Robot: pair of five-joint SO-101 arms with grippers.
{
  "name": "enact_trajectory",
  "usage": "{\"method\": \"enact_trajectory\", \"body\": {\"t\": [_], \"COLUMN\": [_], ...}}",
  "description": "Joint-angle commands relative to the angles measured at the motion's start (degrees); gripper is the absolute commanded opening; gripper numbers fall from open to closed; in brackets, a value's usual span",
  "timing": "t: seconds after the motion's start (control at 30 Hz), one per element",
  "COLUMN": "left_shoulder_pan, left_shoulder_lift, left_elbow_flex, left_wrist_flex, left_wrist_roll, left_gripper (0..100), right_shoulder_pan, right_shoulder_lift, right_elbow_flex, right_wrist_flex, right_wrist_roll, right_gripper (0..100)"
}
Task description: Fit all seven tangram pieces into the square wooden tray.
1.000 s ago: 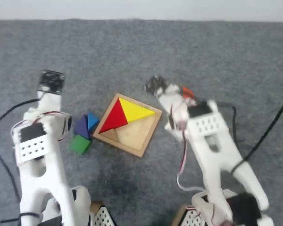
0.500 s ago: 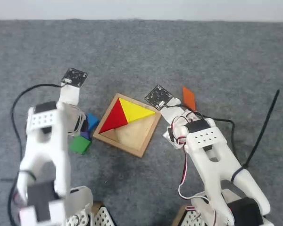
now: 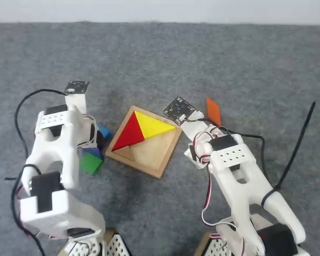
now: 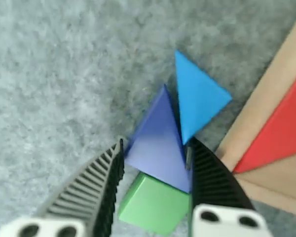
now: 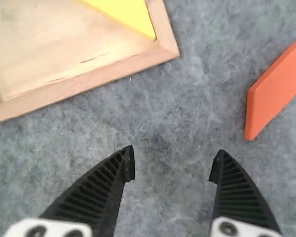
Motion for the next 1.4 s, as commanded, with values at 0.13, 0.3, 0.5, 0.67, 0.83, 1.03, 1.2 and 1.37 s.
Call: {"method": "enact_trajectory", "body": {"t": [0.13,0.3,0.5,0.67,0.83,1.03,1.2,1.37], "left_shoulder_pan": [-3.60,-3.87,-4.75,-4.84,-4.48,-4.40,-4.22,-4.22], "left_shoulder_lift": [-0.18,0.09,0.18,0.44,0.44,0.26,0.44,0.44], "left_elbow_flex": [-2.33,-2.24,-4.53,-5.23,-1.45,4.88,4.09,4.09], "left_wrist_flex": [4.84,6.42,12.13,14.51,10.99,6.86,5.36,4.31], "left_wrist_roll": [1.67,2.11,9.93,13.19,16.53,18.55,20.66,20.75], "left_gripper": [20,20,24,26,26,25,25,20], "right_shoulder_pan": [-0.57,-0.57,-0.57,-0.57,-0.57,-0.57,-1.54,-1.71], "right_shoulder_lift": [-0.22,-0.13,-0.04,0.04,-0.04,-0.13,-0.31,-0.31], "right_elbow_flex": [-0.62,-0.62,-0.62,-0.62,-0.62,-0.62,-0.35,-0.35], "right_wrist_flex": [-1.10,-1.10,-1.10,-1.10,-1.10,-1.10,-1.10,-1.10], "right_wrist_roll": [-0.18,-0.18,-0.18,-0.18,-0.18,-0.18,-0.18,-0.09], "right_gripper": [25.2,25.2,25.2,25.2,25.2,25.2,25.2,25.2]}}
